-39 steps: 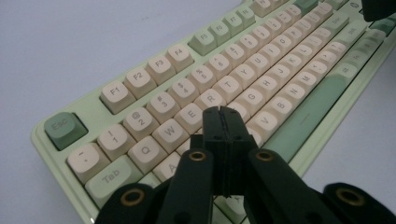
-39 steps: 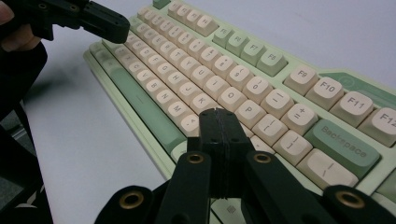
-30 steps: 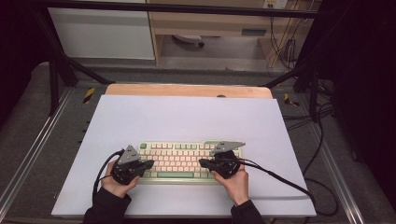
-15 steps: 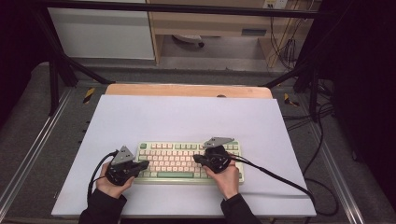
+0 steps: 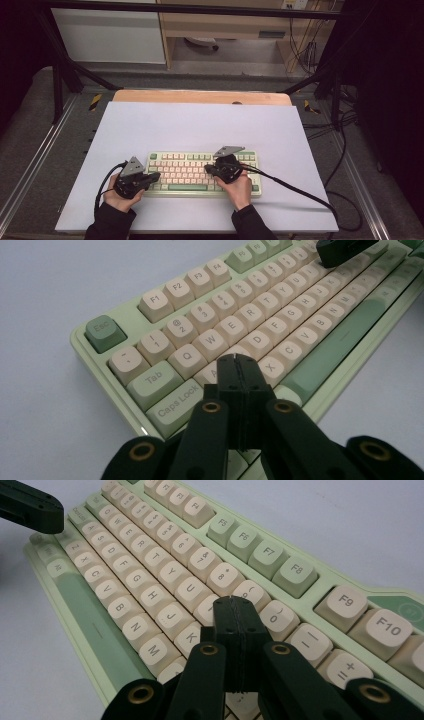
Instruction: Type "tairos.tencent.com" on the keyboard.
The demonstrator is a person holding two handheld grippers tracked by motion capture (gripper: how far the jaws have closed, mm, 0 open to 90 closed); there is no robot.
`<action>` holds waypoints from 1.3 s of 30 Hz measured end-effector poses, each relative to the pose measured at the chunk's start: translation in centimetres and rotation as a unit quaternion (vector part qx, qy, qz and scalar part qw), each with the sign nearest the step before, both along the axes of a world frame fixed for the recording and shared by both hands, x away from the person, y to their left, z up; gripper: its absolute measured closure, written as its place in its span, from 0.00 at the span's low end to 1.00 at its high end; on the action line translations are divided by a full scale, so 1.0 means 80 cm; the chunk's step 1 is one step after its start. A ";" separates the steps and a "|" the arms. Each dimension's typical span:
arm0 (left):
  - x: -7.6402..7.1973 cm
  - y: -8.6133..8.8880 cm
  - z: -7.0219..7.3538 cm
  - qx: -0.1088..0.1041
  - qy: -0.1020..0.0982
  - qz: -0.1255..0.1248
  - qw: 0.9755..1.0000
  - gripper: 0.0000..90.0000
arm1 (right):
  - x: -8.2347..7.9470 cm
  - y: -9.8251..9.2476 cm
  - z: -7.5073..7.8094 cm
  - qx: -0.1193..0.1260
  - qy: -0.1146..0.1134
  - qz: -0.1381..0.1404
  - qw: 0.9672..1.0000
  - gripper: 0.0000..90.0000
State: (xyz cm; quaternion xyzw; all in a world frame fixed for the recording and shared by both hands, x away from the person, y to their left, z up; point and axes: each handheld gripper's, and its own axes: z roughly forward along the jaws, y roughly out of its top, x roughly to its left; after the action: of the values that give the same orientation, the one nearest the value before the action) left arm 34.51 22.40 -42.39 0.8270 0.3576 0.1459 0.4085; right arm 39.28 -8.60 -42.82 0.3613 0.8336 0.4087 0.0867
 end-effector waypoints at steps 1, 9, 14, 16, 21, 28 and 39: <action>0.000 0.000 0.000 0.000 0.000 0.000 1.000 1.00 | 0.000 0.000 0.000 -0.001 0.001 0.001 1.000 1.00; 0.000 0.000 -0.001 0.000 0.001 -0.001 1.000 1.00 | 0.000 0.001 -0.004 -0.002 -0.001 0.003 1.000 1.00; 0.000 0.000 0.000 0.001 -0.001 0.000 1.000 1.00 | -0.003 -0.002 0.003 0.008 -0.005 0.009 1.000 1.00; 0.000 0.000 0.000 0.000 -0.001 0.000 1.000 1.00 | -0.005 -0.004 0.008 0.007 -0.007 0.011 1.000 1.00; -0.001 -0.001 0.000 0.001 -0.002 0.000 1.000 1.00 | -0.013 -0.011 0.019 0.001 -0.012 0.020 1.000 1.00; -0.001 -0.001 0.001 -0.001 -0.003 0.000 1.000 1.00 | -0.024 -0.024 0.028 0.007 -0.011 0.026 1.000 1.00; 0.000 -0.008 0.008 -0.002 -0.006 -0.003 1.000 1.00 | -0.038 -0.047 0.026 0.011 -0.008 0.024 1.000 1.00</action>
State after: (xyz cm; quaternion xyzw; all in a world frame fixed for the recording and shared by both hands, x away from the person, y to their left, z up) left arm 34.53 21.76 -41.72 0.8262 0.3530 0.1490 0.4130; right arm 36.25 -12.34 -40.77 0.3389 0.8370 0.4222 0.0795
